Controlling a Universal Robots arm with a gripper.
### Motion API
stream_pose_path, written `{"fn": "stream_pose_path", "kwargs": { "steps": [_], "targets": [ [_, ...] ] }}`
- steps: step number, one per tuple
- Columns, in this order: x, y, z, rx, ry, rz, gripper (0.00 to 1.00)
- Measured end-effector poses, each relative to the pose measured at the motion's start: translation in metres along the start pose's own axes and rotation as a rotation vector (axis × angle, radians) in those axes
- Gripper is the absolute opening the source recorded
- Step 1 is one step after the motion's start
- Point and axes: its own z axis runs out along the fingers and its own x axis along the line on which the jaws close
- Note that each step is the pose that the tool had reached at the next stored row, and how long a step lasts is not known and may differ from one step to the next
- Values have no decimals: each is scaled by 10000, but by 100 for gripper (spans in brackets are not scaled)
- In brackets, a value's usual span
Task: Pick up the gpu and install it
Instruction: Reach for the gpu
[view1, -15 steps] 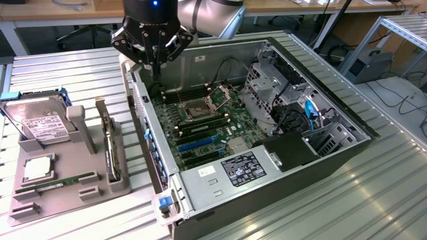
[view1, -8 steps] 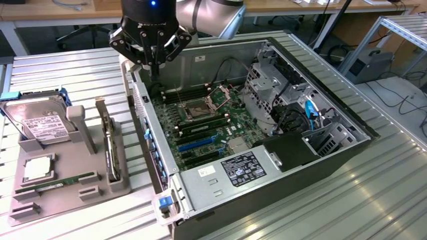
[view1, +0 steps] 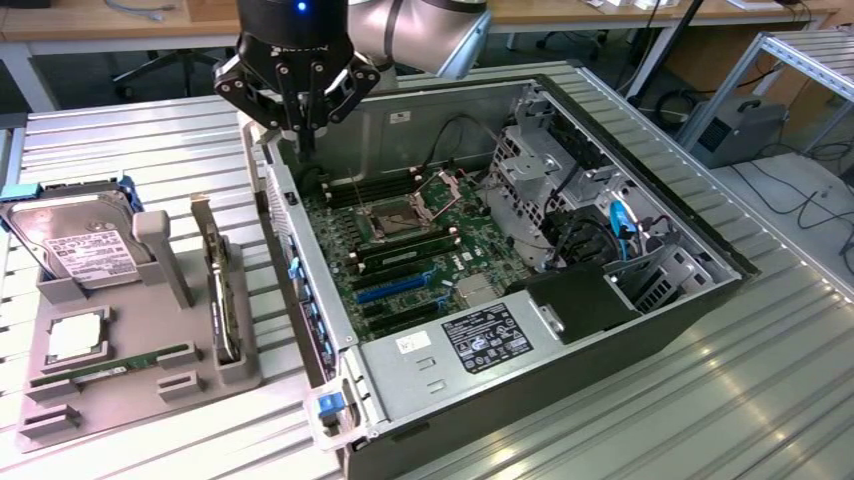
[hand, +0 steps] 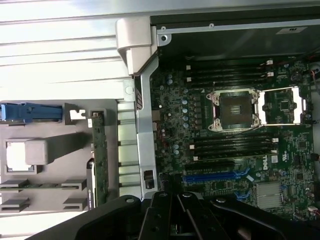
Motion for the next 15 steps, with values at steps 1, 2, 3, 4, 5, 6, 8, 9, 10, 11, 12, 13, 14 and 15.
{"fn": "stream_pose_path", "kwargs": {
  "steps": [1,2,3,4,5,6,8,9,10,11,12,13,14,15],
  "targets": [
    [4,0,0,0,0,0,11],
    [7,-1,0,0,0,0,11],
    [11,-1,0,0,-1,0,11],
    [14,-1,0,0,-1,0,11],
    [18,-2,0,0,0,0,11],
    [21,-2,-1,0,0,0,11],
    [29,-2,0,0,0,0,11],
    [33,-3,-1,1,0,0,11],
    [39,-3,-1,0,0,0,11],
    [42,-3,-1,0,0,0,11],
    [46,-4,-1,1,0,0,11],
    [49,-4,-1,0,0,0,11],
    [53,-4,-1,0,0,0,11],
    [56,-4,-1,0,0,0,11]
  ]
}}
